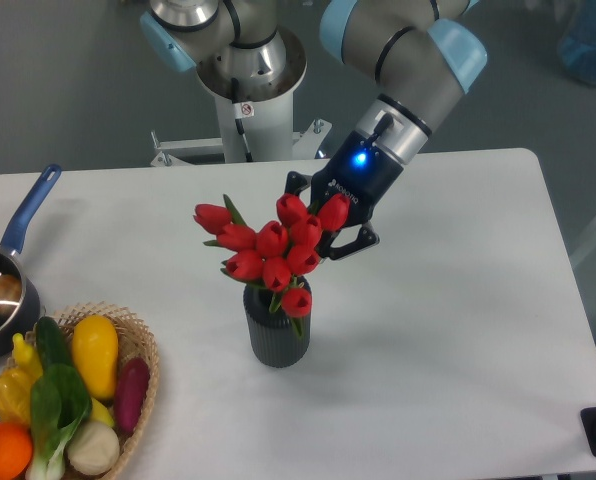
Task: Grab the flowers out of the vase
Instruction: 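Lift the gripped tulips up and out of the grey vase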
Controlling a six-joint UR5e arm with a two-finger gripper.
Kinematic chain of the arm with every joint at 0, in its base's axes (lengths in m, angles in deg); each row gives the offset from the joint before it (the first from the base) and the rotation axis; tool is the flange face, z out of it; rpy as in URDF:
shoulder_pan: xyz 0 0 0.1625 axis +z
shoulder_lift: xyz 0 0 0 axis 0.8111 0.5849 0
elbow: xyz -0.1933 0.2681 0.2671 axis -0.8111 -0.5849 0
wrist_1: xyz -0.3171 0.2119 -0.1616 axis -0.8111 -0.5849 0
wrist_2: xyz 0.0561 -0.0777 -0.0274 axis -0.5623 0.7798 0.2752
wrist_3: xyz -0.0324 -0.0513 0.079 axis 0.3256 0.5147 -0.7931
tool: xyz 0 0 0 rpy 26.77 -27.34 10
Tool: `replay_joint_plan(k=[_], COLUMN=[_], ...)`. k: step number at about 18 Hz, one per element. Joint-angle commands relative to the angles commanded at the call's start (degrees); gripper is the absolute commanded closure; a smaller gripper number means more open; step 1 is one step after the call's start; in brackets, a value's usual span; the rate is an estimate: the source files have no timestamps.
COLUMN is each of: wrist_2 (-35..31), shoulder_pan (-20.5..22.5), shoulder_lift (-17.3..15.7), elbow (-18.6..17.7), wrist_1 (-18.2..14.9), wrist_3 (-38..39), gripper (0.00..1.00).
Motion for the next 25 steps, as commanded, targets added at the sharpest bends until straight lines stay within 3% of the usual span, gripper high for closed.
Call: replay_joint_plan(k=[25], wrist_2=[11.2], shoulder_pan=[7.5], shoulder_lift=[-2.8], elbow=[2.4], wrist_1=[0.2], wrist_3=[12.0], gripper=[0.67])
